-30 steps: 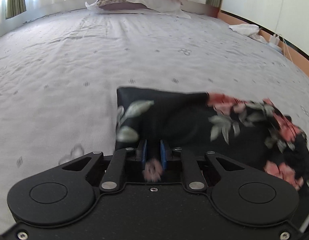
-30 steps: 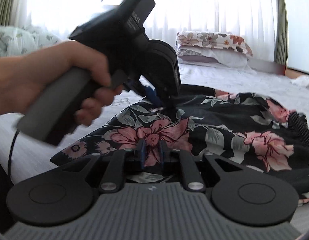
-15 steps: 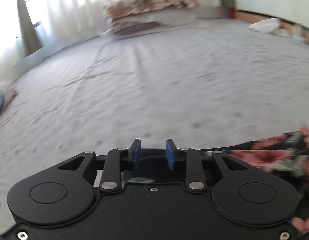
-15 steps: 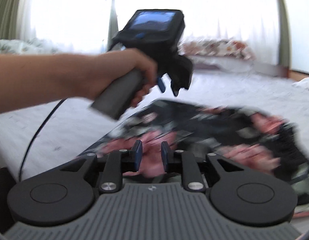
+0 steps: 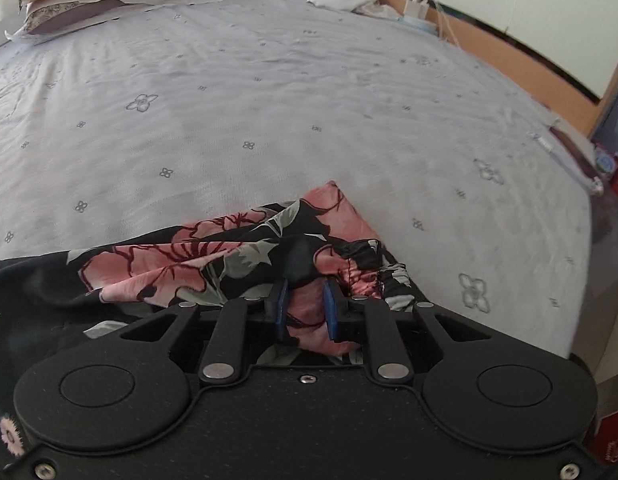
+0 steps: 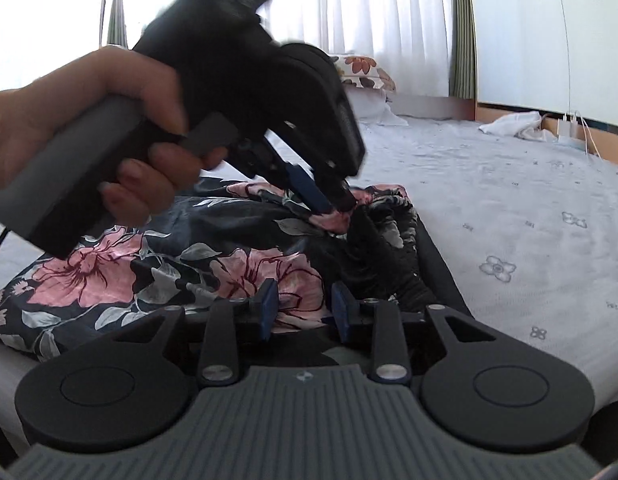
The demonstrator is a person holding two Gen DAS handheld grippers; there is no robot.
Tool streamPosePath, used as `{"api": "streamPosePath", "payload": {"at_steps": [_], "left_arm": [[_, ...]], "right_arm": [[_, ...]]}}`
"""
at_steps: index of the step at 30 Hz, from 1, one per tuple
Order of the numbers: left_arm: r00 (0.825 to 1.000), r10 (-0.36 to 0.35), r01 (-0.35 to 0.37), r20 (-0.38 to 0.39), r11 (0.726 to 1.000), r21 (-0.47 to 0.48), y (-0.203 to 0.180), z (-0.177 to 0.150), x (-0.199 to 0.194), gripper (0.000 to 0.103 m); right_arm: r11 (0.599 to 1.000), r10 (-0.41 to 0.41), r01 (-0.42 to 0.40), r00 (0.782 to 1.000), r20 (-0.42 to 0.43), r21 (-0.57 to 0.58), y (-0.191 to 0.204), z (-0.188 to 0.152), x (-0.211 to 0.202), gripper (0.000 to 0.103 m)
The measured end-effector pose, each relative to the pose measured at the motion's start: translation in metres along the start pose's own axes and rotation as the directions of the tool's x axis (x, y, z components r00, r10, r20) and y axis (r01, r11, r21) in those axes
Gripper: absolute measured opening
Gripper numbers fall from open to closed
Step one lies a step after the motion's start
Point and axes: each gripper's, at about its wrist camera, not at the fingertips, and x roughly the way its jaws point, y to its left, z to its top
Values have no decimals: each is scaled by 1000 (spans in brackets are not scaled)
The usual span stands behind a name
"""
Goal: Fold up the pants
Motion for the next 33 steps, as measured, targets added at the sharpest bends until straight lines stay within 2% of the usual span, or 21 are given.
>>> {"api": "streamPosePath", "payload": {"at_steps": [7,12,14,15,21,24,26,29,33], "left_arm": [[997,68,-66,21,996,-66,5,12,30,16],[991,126,-123,49,990,-65,-2,18,26,19],[987,145,-141,69,988,-62,-3,17,14,32],[984,157,-153,83,987,-58,-2,15,6,35],[958,247,-237,149,968,-82,11,-9,-49,54],[943,278,-261,183,959,-115,30,-25,-80,69],[930,314,-289,191,946,-149,49,-33,-96,77],[919,359,-316,162,918,-239,89,-43,-115,86],[933,349,-289,87,871,-398,143,-59,-127,86]], "right_arm": [[1000,18,-18,1000,5,2,0,-3,4,50],[999,42,-42,999,12,2,-4,-2,2,54],[997,67,-68,997,24,33,-8,0,-4,59],[997,68,-70,997,35,41,-10,1,-7,60],[999,25,-27,995,92,21,-8,13,-26,74],[1000,8,-10,994,105,24,-17,24,-32,84],[998,23,-28,996,87,64,-34,37,-29,91],[988,62,-66,998,29,138,-69,61,-6,94],[971,117,-98,990,-75,220,-102,85,34,97]]}}
